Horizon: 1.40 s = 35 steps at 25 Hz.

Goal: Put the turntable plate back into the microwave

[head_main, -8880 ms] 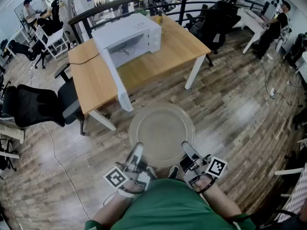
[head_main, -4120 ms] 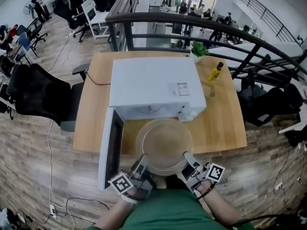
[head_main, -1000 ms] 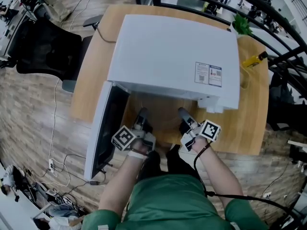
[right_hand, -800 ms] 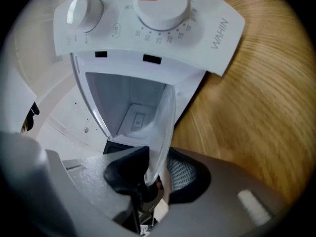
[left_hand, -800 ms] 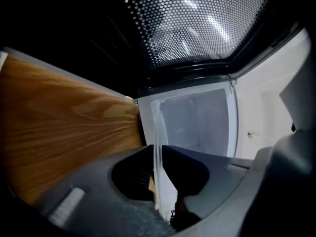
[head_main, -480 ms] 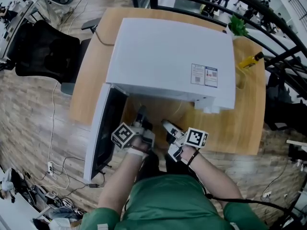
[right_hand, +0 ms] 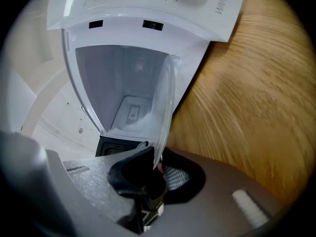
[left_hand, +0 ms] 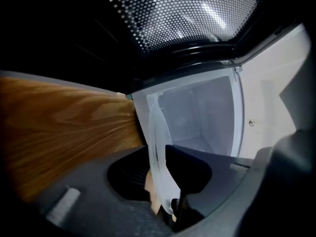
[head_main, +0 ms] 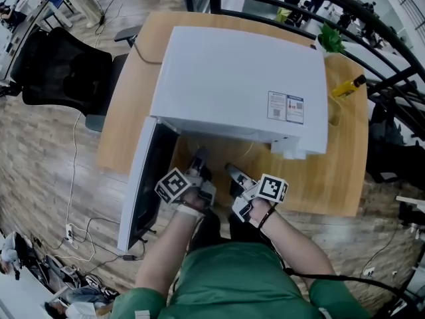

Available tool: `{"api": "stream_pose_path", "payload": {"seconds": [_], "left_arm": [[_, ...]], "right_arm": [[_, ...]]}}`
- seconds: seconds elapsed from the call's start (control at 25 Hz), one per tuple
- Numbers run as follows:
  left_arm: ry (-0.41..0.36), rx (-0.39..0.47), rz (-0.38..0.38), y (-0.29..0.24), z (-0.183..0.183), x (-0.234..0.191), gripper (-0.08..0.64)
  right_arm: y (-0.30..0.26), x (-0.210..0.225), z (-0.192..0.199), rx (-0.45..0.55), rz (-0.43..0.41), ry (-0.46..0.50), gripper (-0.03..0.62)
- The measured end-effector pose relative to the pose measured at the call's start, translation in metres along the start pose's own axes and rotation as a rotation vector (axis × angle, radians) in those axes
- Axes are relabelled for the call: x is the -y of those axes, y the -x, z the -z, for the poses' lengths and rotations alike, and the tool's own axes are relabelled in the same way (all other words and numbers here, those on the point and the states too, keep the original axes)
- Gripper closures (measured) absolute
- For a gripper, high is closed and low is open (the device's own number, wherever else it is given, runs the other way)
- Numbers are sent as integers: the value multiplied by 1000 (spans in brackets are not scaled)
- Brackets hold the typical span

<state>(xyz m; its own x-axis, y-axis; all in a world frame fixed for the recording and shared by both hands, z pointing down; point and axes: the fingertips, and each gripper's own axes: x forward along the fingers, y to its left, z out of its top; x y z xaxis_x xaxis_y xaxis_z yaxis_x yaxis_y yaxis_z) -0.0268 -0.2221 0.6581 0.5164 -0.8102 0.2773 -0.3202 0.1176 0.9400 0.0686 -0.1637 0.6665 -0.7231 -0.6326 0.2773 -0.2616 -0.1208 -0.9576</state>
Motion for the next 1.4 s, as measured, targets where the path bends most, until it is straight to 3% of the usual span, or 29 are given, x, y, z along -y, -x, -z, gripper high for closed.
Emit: {"api": "stream_pose_path", "payload": {"seconds": [0.2, 0.4, 0.76, 0.88, 1.04, 1.16, 1.4], "left_arm": [[-13, -23, 9, 0, 5, 7, 425], [-50, -72, 16, 5, 15, 11, 393], [-88, -129, 13, 4, 28, 12, 439], [-59, -120, -14, -2, 25, 6, 499], [7, -95, -18, -9, 22, 7, 512], [19, -87, -17, -13, 20, 9, 515], [21, -85, -15, -25, 17, 10, 515]], "right_arm": [[-2, -3, -14, 47, -34, -47, 540], [-3, 2, -26, 76, -6, -50, 543], [-7, 2, -51, 133, -23, -67, 545], [-11, 2, -56, 136, -33, -55, 545], [-15, -3, -61, 135, -41, 0, 540], [-13, -8, -55, 119, -17, 32, 476], [-16, -11, -46, 118, 2, -7, 498]]}}
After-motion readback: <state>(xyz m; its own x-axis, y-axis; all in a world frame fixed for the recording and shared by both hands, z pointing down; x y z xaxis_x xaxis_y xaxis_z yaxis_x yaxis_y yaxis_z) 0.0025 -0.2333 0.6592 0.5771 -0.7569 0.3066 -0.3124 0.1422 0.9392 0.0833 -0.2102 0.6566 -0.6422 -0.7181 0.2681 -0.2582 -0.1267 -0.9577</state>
